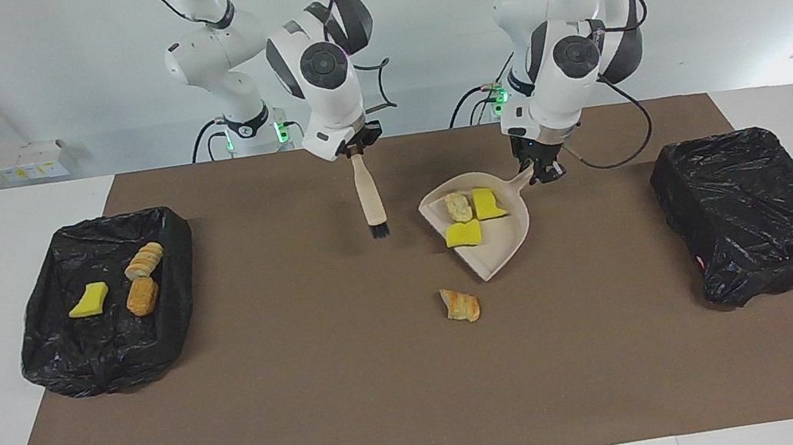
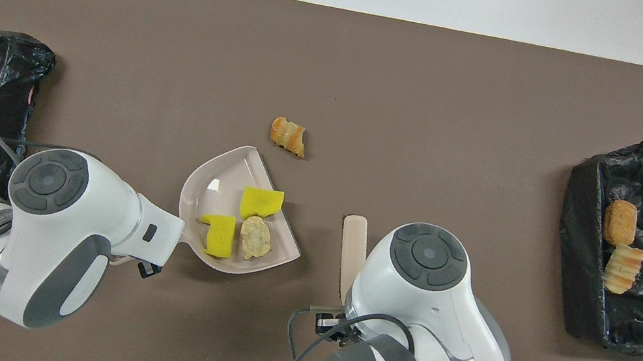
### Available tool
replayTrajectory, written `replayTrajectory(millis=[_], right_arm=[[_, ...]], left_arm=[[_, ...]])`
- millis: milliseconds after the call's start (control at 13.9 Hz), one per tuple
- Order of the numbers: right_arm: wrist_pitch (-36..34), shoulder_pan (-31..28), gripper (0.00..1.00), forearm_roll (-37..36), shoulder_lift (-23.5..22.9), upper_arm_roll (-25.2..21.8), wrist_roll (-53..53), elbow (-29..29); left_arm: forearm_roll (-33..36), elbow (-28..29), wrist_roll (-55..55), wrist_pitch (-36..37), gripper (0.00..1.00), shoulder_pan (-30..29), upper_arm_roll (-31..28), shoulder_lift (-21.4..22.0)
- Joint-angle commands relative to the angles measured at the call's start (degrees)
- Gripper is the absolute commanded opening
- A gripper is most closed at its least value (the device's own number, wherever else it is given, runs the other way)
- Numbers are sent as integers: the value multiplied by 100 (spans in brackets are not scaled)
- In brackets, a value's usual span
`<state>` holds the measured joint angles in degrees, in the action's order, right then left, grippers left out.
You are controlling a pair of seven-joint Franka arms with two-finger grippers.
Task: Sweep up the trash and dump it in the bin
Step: 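Sweep more pieces into the dustpan with the right gripper's brush, then move the brush to the far bread chunk and sweep it toward the dustpan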
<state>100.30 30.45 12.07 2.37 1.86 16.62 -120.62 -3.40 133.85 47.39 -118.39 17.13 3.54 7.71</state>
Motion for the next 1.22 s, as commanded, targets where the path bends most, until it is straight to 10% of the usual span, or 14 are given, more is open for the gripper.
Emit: replayTrajectory(millis=[0, 791, 1151], right_arm=[[78, -451, 0, -213, -323, 60, -1044, 405], [51, -663, 0, -627, -3197, 60, -1372, 3490], [34, -540, 0, -609, -3322, 86, -1364, 3695]], left_arm=[[130, 45, 200, 27, 0, -69, 7, 135], [455, 10, 148, -701, 0, -561, 16, -93], [455, -114, 147, -746, 0, -640, 7, -199]])
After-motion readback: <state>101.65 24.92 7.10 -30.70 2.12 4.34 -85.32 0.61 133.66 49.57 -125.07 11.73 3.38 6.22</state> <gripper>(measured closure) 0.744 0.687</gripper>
